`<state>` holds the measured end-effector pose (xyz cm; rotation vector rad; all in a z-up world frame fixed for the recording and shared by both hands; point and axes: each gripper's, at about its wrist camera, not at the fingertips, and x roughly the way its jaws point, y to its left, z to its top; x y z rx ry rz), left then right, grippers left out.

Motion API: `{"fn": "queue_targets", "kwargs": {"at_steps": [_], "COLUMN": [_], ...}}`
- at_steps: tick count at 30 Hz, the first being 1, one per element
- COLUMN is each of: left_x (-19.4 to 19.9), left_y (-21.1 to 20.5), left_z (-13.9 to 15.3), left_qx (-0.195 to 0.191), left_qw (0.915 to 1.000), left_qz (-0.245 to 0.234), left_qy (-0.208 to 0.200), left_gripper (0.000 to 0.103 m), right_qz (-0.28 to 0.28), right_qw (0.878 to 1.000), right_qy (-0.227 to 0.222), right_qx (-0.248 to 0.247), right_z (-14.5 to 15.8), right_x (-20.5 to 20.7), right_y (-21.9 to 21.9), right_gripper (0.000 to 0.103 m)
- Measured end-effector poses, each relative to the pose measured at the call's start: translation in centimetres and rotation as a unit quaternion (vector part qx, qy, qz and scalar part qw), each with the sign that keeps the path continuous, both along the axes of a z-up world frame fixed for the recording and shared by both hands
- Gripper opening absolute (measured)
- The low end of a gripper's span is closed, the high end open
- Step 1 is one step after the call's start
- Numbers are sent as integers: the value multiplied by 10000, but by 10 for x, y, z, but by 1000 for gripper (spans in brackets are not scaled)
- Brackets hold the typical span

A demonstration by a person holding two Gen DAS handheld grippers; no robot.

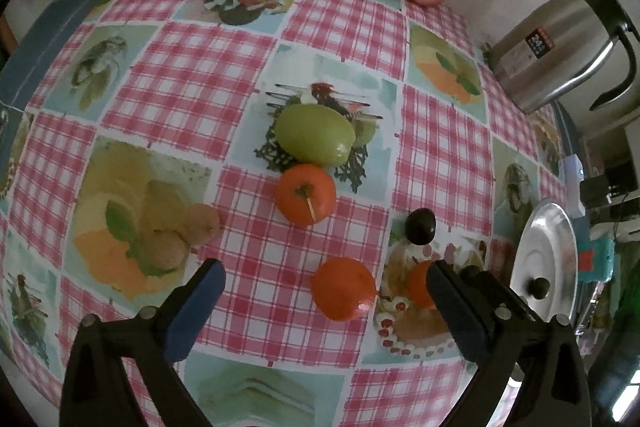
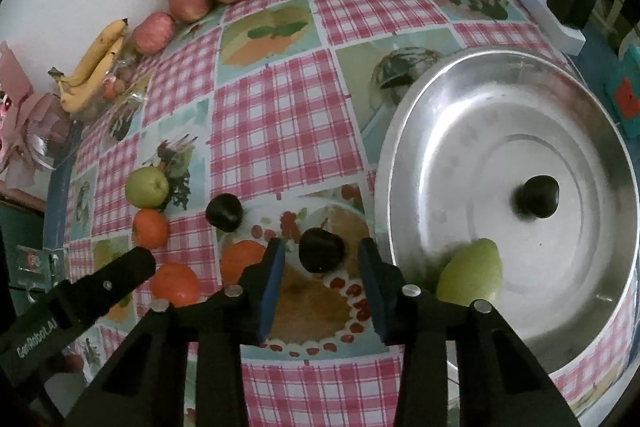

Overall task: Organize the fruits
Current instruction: 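Move the right tool back and grasp another black plum, then grasp an orange tangerine with the left tool while the right holds the plum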

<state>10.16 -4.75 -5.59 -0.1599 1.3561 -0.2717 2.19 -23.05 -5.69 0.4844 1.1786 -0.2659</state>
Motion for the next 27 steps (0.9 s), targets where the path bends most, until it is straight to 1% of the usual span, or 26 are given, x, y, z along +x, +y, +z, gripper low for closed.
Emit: {"fn": "queue_targets", "kwargs": {"at_steps": [2,7,10,13,19,20,21,24,27], "left_x": [-1,-3,-2,-2,0,-1,-1,-1,-1], "left_y": [-2,-8,-13,-16,-19,-19,-19,-19,-19], "left_z": [-1,-7,-11,-14,-20,-20,-20,-21,-22], "left_qx": [-17,-40,-51,-26,-44,-55,-63,-27,-39], "left_qw": [10000,9998,9995,9992,9985,9984,9984,9985,9984], "left_qz": [-21,-104,-161,-182,-175,-168,-164,-147,-96], "left_qy": [31,169,264,343,510,528,534,524,552], "left_gripper": [94,86,80,78,60,54,50,45,43], "right_qz": [-40,-110,-108,-88,-127,-140,-158,-195,-198], "right_qw": [10000,9999,9999,9999,9999,9998,9998,9998,9997], "right_qy": [7,-17,6,52,93,85,75,69,87], "right_qx": [12,-23,-55,-70,-61,-57,-52,-69,-90], "right_z": [-2,-2,-3,-5,-7,-7,-7,-7,-8], "right_x": [1,3,6,8,9,9,9,8,10], "right_y": [-2,-1,2,4,3,3,3,3,4], "right_gripper": [34,33,32,31,28,28,28,27,27]}}
